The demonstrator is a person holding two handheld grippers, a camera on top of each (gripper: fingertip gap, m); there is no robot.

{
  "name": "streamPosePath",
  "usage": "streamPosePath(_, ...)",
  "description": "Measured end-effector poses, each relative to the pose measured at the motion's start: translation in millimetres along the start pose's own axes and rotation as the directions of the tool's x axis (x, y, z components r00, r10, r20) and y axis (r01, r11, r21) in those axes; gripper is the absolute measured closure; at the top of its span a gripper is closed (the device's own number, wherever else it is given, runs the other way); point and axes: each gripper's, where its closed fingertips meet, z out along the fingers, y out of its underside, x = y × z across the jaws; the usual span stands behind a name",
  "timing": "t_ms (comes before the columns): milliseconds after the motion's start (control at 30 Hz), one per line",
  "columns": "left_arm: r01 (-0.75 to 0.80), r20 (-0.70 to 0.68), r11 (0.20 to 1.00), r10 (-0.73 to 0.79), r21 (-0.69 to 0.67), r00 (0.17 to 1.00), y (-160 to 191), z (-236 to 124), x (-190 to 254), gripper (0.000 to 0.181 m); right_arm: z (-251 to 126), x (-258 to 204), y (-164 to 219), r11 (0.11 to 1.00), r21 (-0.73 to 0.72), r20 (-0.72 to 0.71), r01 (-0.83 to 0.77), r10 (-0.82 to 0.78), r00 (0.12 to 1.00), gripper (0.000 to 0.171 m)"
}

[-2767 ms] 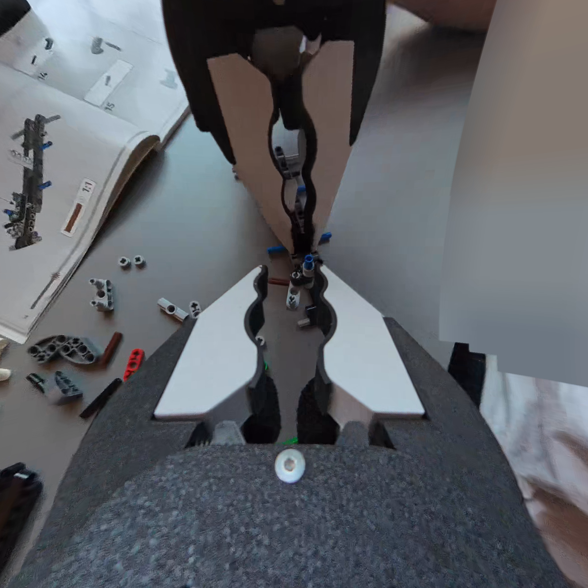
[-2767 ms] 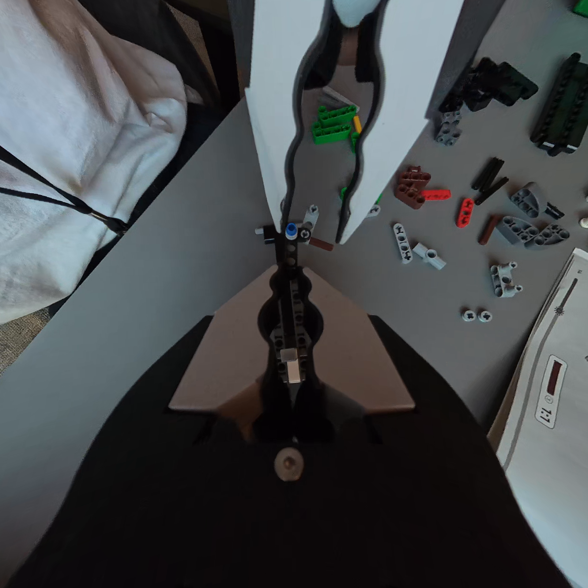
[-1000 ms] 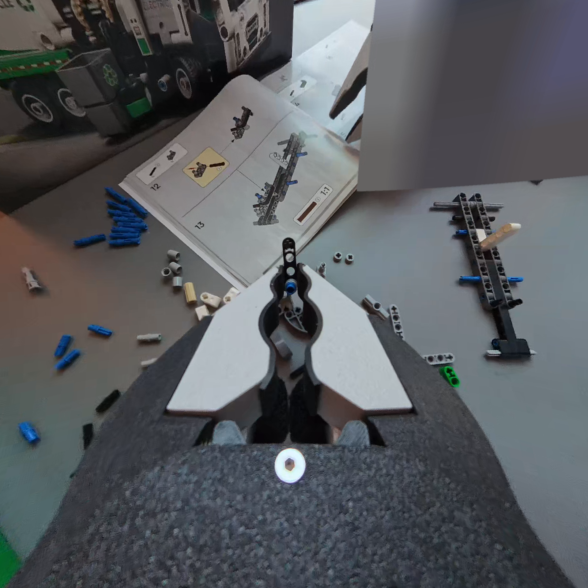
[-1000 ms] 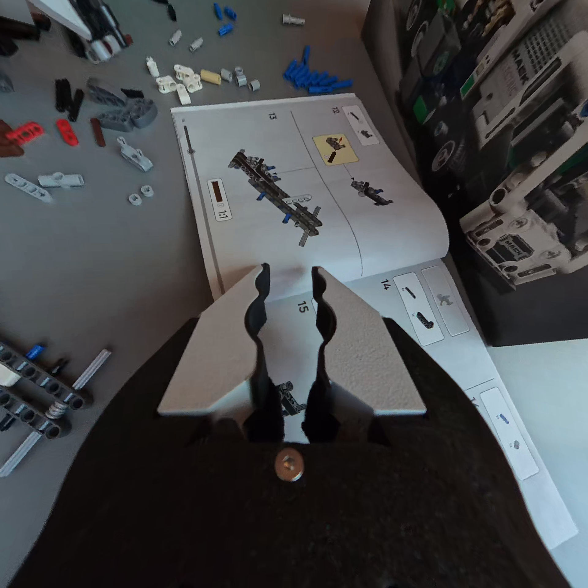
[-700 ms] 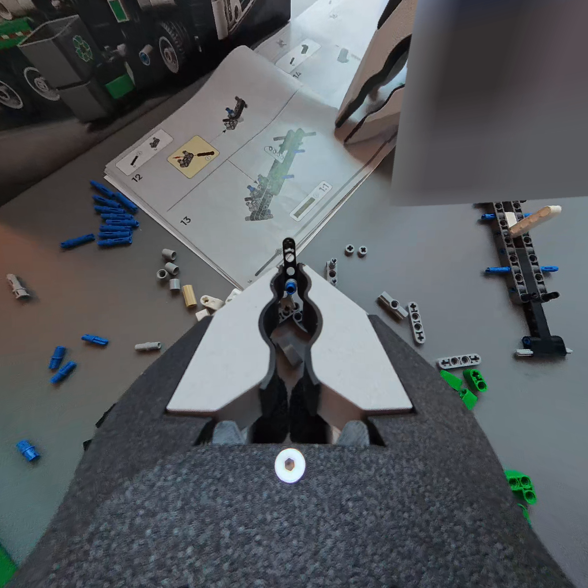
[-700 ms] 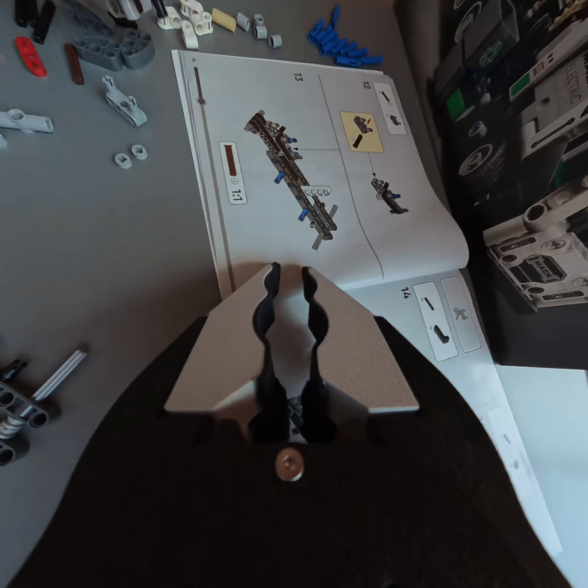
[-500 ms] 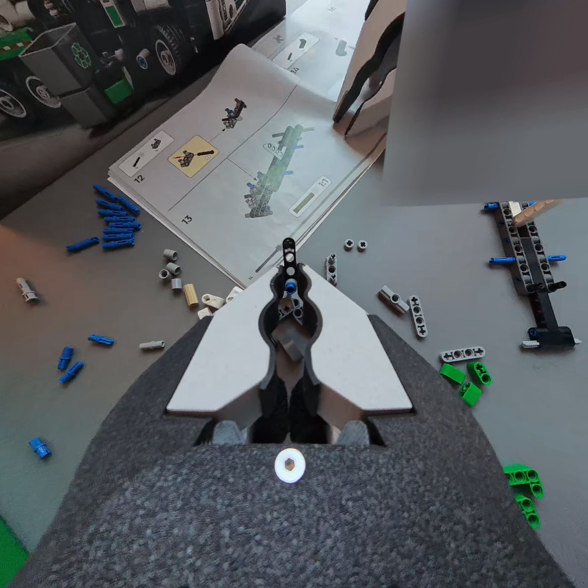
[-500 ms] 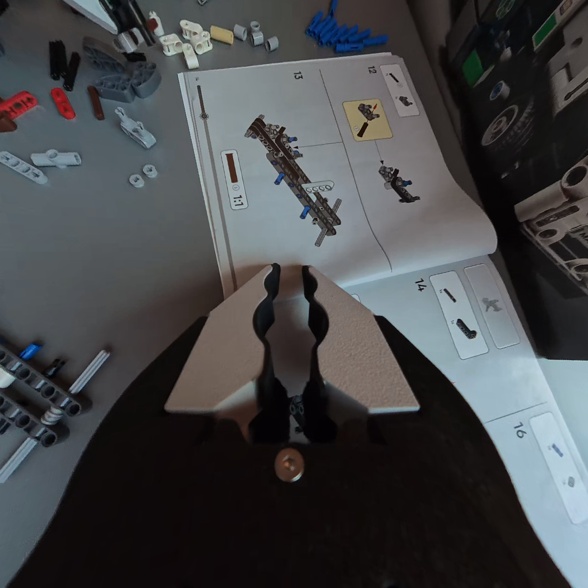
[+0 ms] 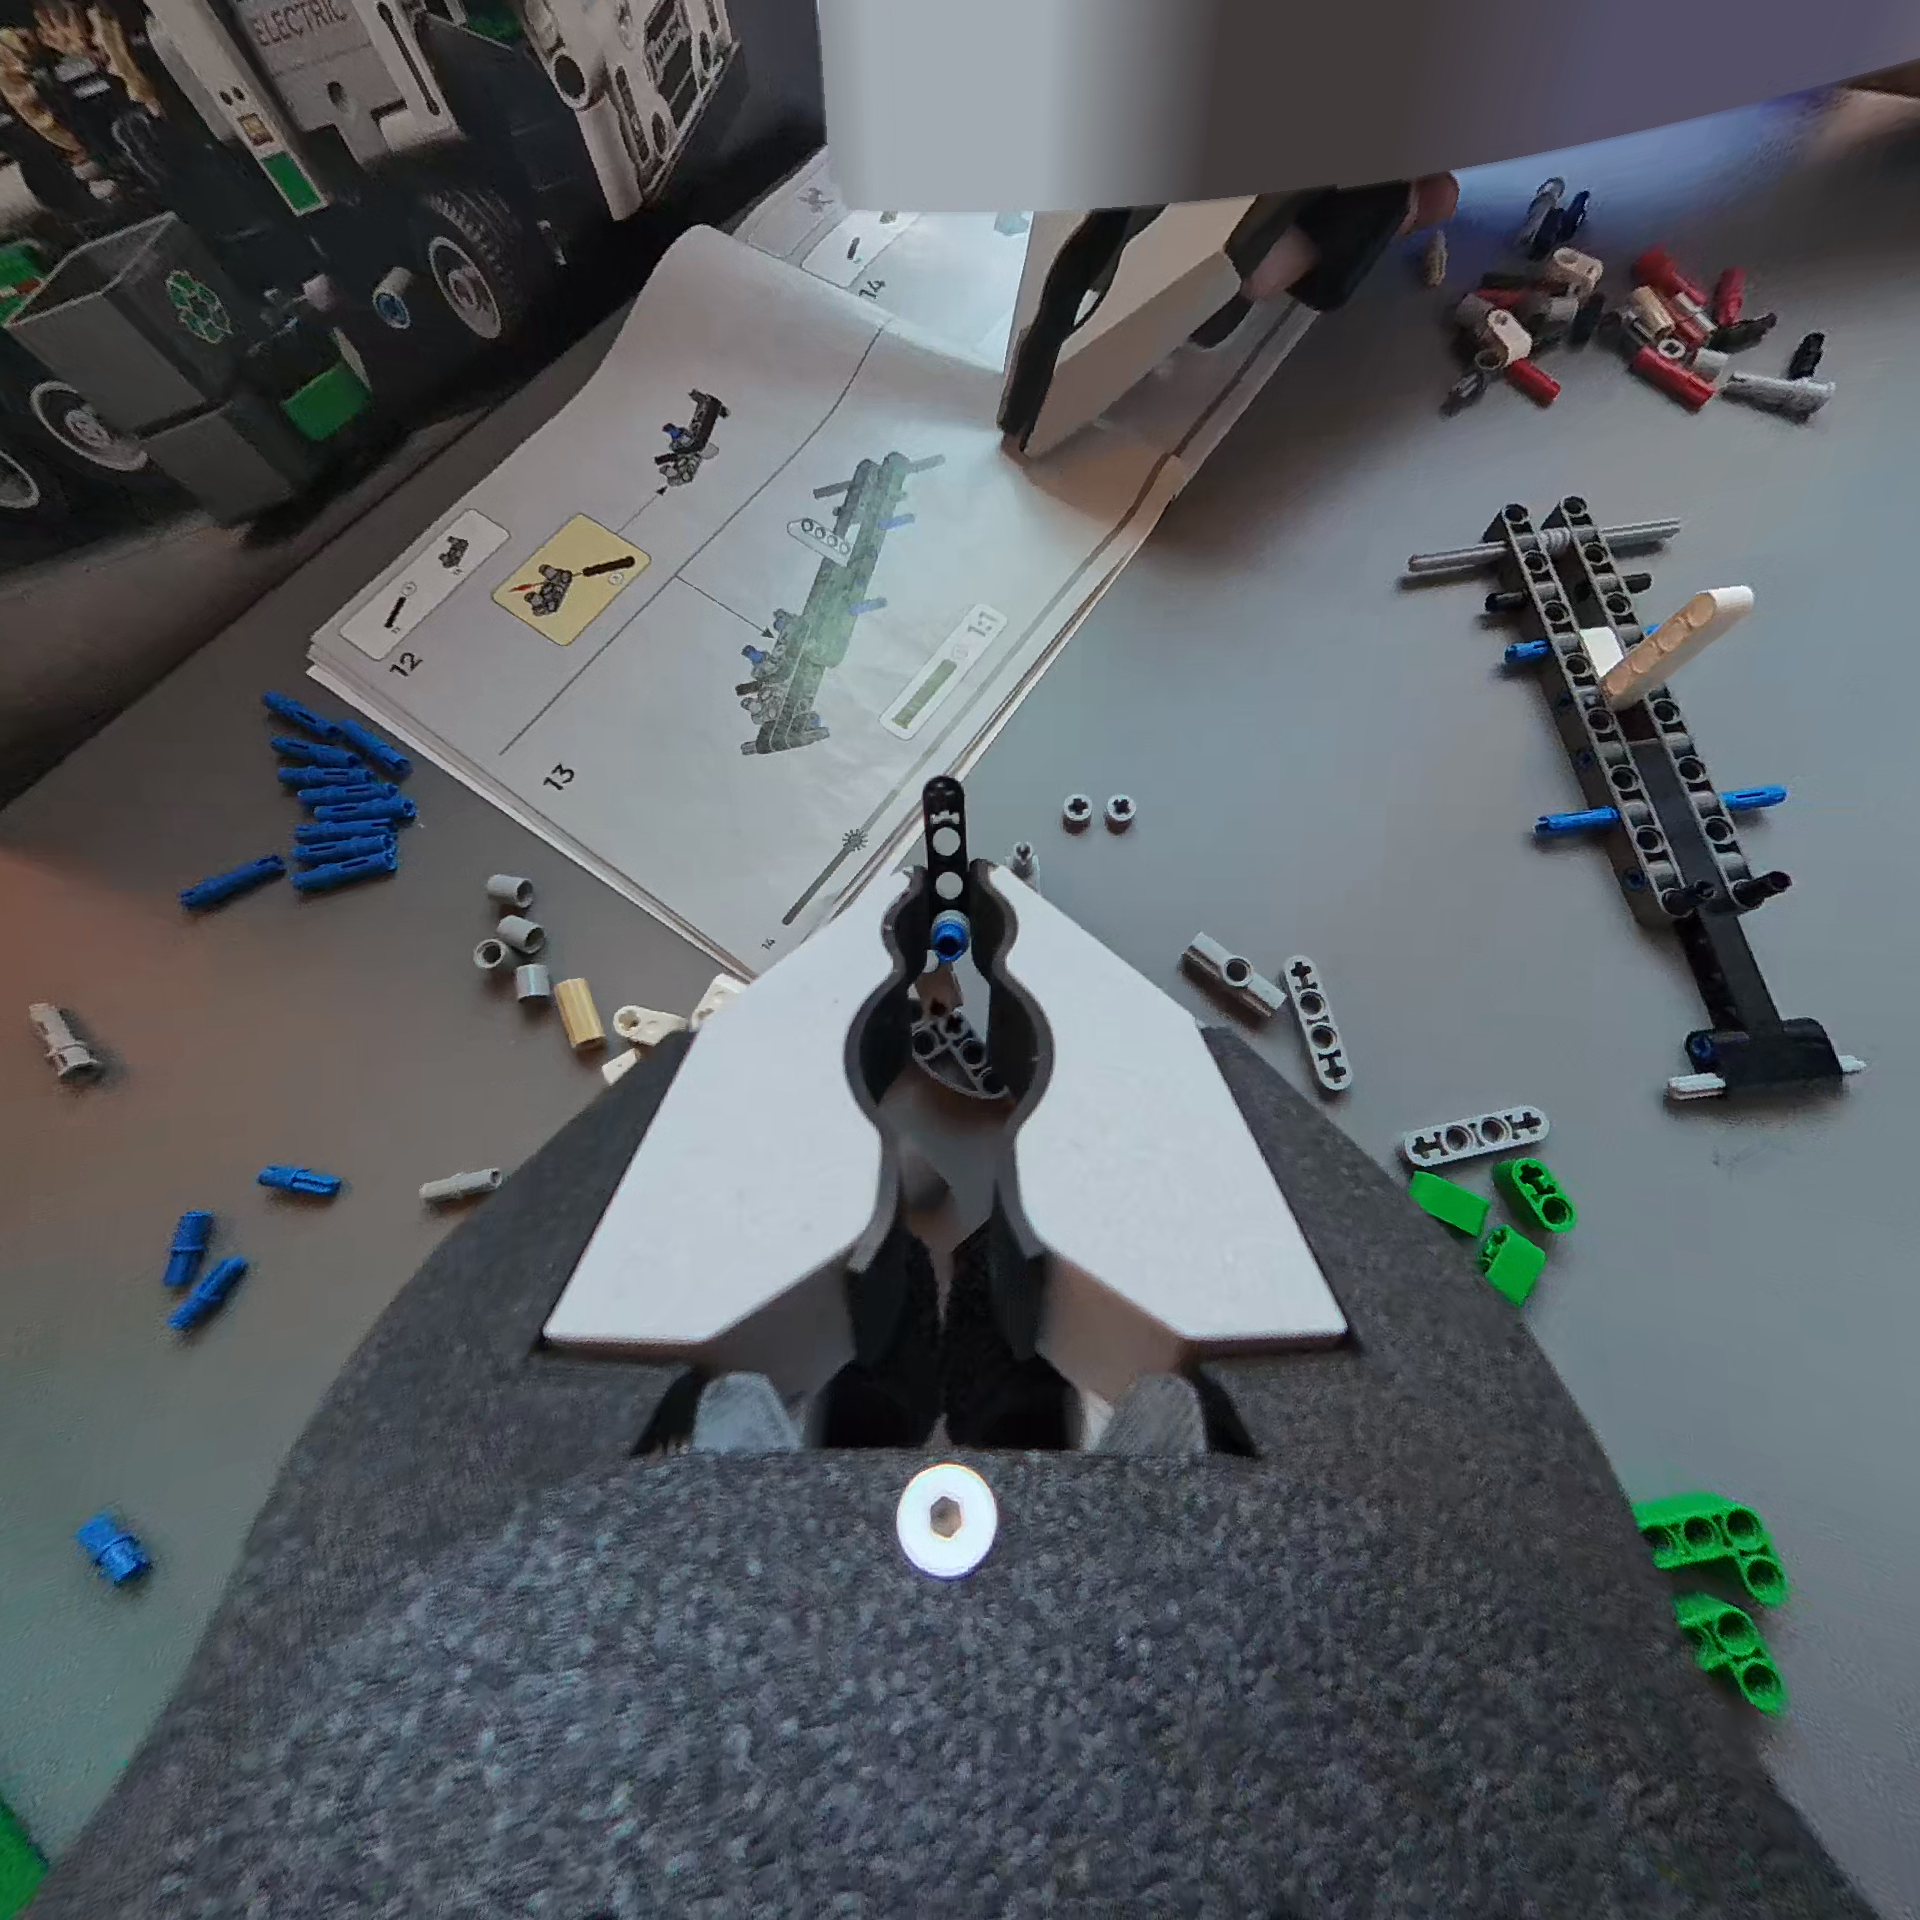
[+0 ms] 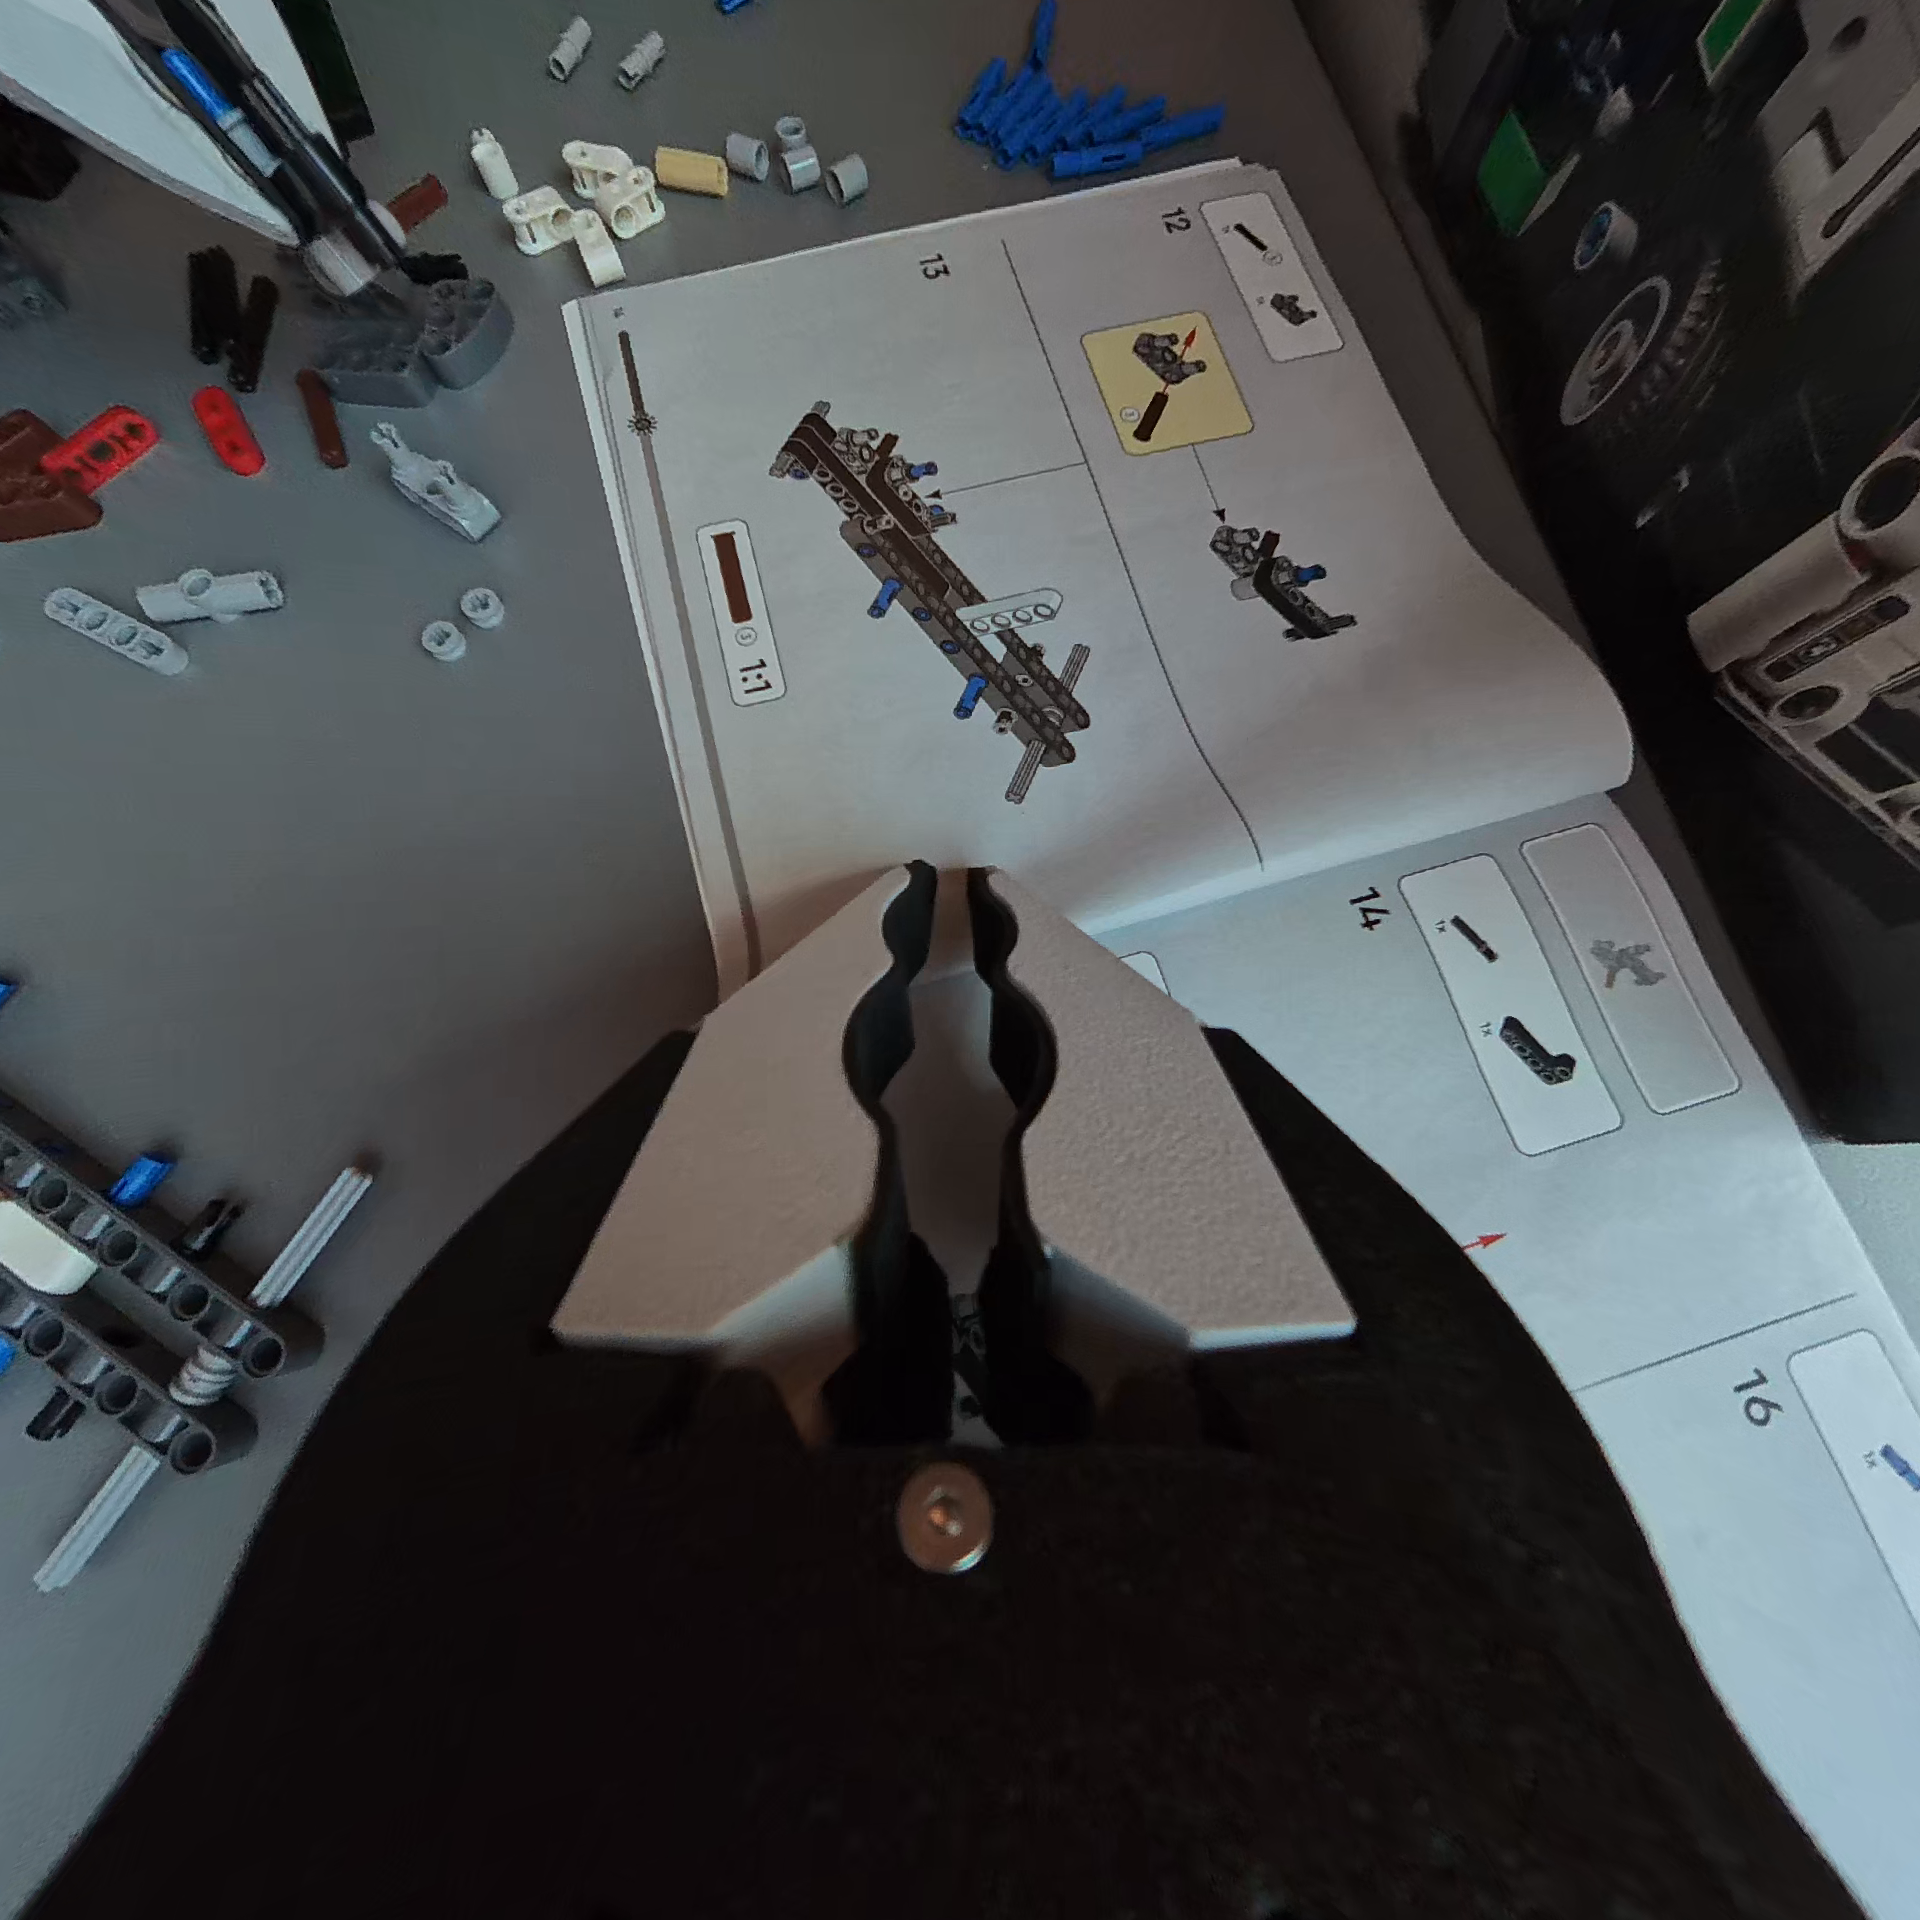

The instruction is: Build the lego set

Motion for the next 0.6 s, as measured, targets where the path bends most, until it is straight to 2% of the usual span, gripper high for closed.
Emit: streamPosePath(600, 0.023, -0.005, 1.0, -0.023, 0.012, 1.0, 2.3, -1.2, -2.4, 0.176, 0.1, 0.7, -0.2, 1.0, 0.004, 0.001, -0.012, 0.012, 1.0, 0.169)
